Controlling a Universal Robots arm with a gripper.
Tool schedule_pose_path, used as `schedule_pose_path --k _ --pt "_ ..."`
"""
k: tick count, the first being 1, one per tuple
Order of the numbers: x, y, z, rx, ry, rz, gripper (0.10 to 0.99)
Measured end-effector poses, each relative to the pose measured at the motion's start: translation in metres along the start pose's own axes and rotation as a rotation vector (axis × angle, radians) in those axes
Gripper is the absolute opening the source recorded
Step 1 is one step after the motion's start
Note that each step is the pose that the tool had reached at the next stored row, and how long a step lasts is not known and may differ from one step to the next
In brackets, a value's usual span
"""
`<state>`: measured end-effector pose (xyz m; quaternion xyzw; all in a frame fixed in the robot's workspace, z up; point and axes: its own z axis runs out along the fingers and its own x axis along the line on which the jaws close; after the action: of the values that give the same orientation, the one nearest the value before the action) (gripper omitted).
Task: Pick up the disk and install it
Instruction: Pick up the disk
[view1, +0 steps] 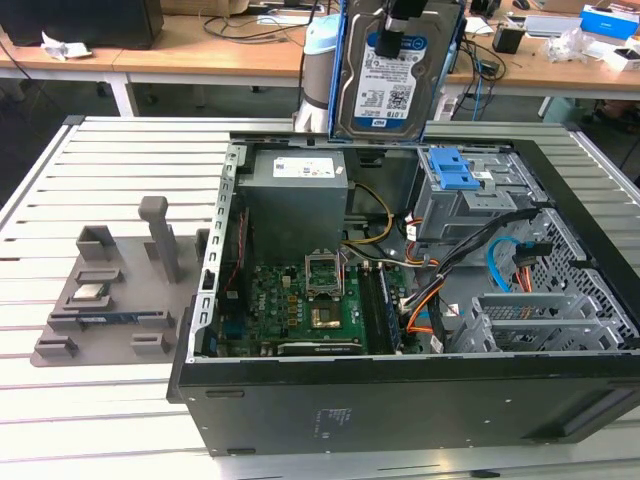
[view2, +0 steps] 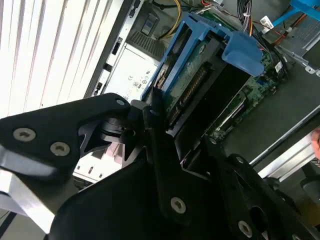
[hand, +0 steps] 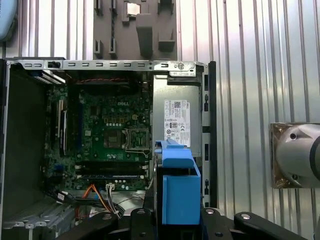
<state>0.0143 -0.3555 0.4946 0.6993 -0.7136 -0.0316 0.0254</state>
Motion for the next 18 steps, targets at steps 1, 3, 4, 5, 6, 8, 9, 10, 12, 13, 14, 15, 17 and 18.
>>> schedule_pose_path --k 1,3,4,5,6,8,9,10,12,13,14,15,17,18 --pt "0.0004 -0.0002 0.0016 0.000 0.0000 0.000 0.361" --pt "0.0010 -0.0005 0.0041 0.000 -0.0001 0.000 0.361" --pt "0.0011 -0.0007 0.0051 0.000 0.0000 0.000 0.361" --pt "0.0012 -0.0010 0.0061 0.000 -0.0001 0.000 0.361" --pt "0.0014 -0.0013 0.0075 0.000 0.0000 0.000 0.361" --pt "0.0016 -0.0016 0.0093 0.000 0.0000 0.000 0.361" --pt "0.0016 -0.0018 0.0100 0.000 0.0001 0.000 0.361" --pt "0.0017 -0.0019 0.0107 0.000 0.0000 0.000 0.361" --pt "0.0019 -0.0022 0.0123 0.000 0.0000 0.000 0.361" --pt "0.0019 -0.0023 0.0130 0.000 0.0000 0.000 0.361" --pt "0.0020 -0.0025 0.0138 0.000 -0.0001 0.000 0.361" --pt "0.0021 -0.0026 0.0145 0.000 -0.0001 0.000 0.361" --pt "0.0022 -0.0029 0.0162 0.000 -0.0001 0.000 0.361" --pt "0.0023 -0.0032 0.0178 0.000 -0.0001 0.000 0.361"
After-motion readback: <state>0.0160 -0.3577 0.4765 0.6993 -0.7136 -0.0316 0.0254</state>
